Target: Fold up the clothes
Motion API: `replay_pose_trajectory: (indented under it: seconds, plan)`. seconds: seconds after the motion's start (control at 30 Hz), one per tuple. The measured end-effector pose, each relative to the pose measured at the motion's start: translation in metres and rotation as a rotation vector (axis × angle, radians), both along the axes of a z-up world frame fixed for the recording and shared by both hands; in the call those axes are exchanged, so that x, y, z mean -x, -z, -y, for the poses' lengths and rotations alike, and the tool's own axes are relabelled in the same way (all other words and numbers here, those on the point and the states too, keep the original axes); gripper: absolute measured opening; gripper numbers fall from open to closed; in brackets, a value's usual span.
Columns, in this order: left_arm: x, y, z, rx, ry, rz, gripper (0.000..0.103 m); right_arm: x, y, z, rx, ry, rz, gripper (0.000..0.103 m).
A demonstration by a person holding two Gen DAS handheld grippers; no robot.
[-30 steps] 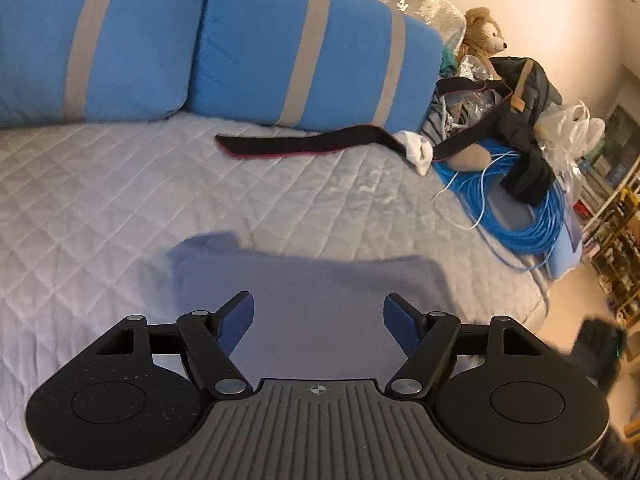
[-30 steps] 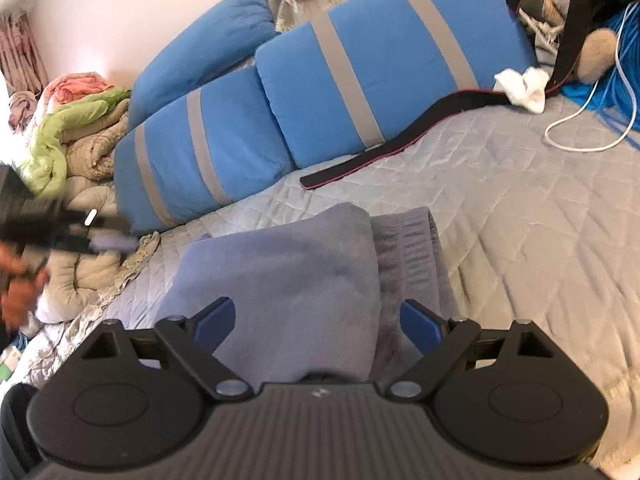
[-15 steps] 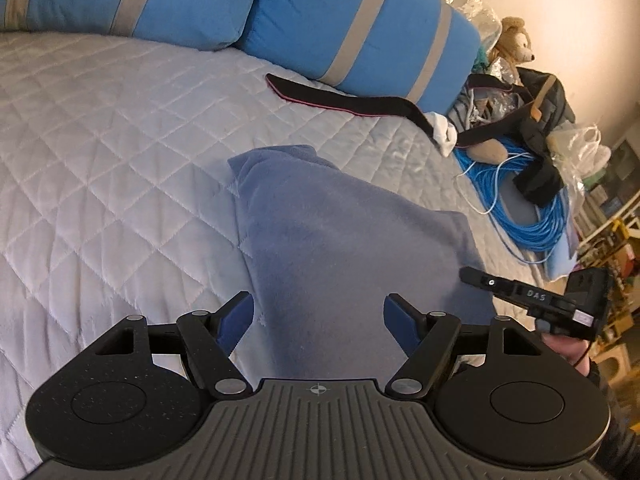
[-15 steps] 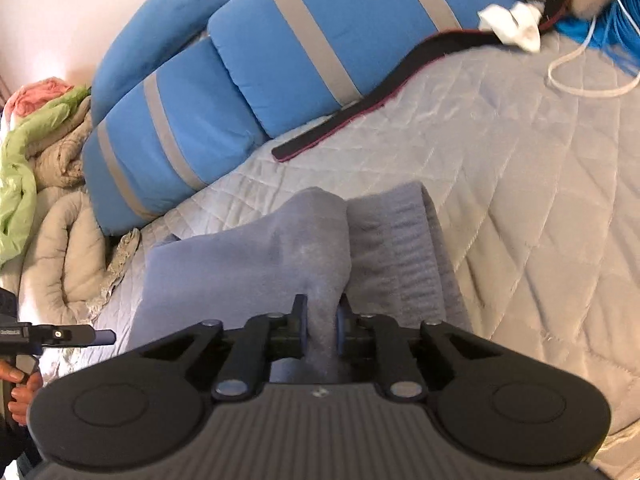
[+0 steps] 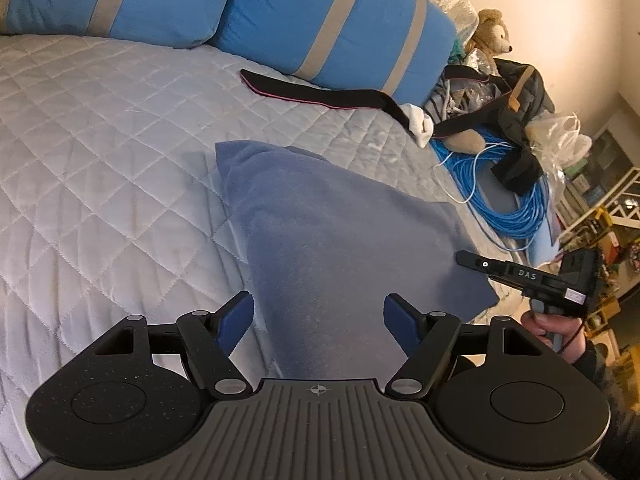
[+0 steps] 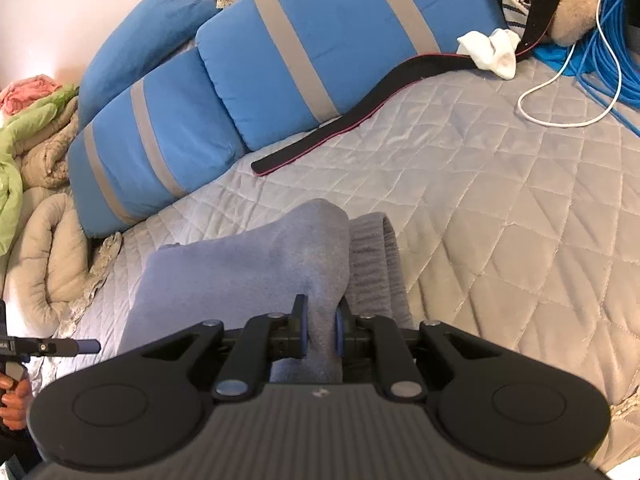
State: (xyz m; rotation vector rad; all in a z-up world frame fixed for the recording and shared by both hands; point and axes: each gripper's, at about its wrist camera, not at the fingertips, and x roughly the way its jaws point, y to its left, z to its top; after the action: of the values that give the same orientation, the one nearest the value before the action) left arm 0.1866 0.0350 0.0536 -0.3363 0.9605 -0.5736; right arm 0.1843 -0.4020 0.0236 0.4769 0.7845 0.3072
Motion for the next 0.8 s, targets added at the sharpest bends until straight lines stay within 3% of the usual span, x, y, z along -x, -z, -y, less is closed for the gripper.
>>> replay_pose_trajectory:
  seconds: [0.2, 0.27, 0.33, 0.47, 0.6, 0.73, 0.77, 0.8]
  plan:
    - [0.0, 0.0, -0.002, 0.01, -0.011, 0.028, 0.071, 0.001, 0.0, 0.004, -0.014, 0.007, 0.018, 0.007]
    - [-0.002, 0.001, -0.005, 0.028, -0.027, 0.036, 0.071, 0.002, -0.001, 0.006, -0.022, 0.01, 0.031, 0.016]
    - [-0.008, 0.002, -0.009, 0.048, -0.054, 0.039, 0.071, -0.003, -0.002, 0.007, -0.018, 0.003, 0.04, 0.042]
    - [-0.03, 0.008, -0.017, 0.117, -0.127, 0.037, 0.071, -0.015, -0.001, 0.012, -0.078, 0.007, 0.044, 0.055]
    - [-0.058, 0.016, -0.022, 0.161, -0.177, 0.036, 0.071, -0.032, 0.0, 0.012, -0.086, 0.018, 0.036, 0.056]
    - [-0.088, 0.028, -0.023, 0.151, -0.243, 0.025, 0.071, -0.048, 0.001, 0.012, -0.094, 0.029, 0.027, 0.056]
    - [-0.095, 0.031, -0.023, 0.144, -0.249, 0.015, 0.071, -0.05, 0.002, 0.01, -0.087, 0.028, 0.023, 0.052]
    - [-0.104, 0.034, -0.021, 0.121, -0.254, -0.004, 0.071, -0.053, 0.003, 0.01, -0.083, 0.026, 0.017, 0.026]
